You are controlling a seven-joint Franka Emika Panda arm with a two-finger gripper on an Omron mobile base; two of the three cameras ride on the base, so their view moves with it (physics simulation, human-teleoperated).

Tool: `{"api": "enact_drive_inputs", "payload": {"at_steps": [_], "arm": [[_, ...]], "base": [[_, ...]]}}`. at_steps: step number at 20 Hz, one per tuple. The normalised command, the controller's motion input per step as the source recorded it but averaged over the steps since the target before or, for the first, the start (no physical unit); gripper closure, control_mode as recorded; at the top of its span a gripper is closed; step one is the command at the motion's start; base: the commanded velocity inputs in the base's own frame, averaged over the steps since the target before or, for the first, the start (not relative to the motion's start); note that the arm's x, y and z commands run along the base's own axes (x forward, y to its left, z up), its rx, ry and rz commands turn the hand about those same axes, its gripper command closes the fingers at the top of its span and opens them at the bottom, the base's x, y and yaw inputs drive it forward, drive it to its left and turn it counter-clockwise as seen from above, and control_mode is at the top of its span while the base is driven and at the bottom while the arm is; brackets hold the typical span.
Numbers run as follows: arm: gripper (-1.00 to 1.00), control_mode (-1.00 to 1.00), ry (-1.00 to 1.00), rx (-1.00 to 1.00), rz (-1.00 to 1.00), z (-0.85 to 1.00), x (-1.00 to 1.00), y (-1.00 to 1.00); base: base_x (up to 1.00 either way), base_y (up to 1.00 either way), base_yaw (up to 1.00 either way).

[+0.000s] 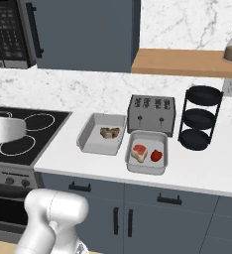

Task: Place one bell pepper and one steak in each tupperware on the nearby counter, to pack two identical lunches.

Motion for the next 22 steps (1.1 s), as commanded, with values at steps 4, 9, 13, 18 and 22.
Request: {"api": "enact_drive_inputs", "payload": {"at_steps": [4, 9, 13, 18, 22], "arm": [[-1.00, 1.00, 0.07, 0.00, -0.07, 0.00, -0.11, -0.11], [-1.00, 1.00, 0.00, 0.00, 0.00, 0.00, 0.00, 0.00], [-1.00, 1.00, 0.00, 0.00, 0.00, 0.00, 0.00, 0.00], [-1.00, 1.00, 0.00, 0.00, 0.00, 0.00, 0.00, 0.00], [-1.00, 1.00, 0.00, 0.00, 0.00, 0.00, 0.00, 0.00]], "base": [[-0.10, -0.16, -0.01], [-0.43, -0.90, -0.03], [-0.20, -1.00, -0.01], [-0.22, -1.00, 0.00], [-0.22, -1.00, 0.00]]}}
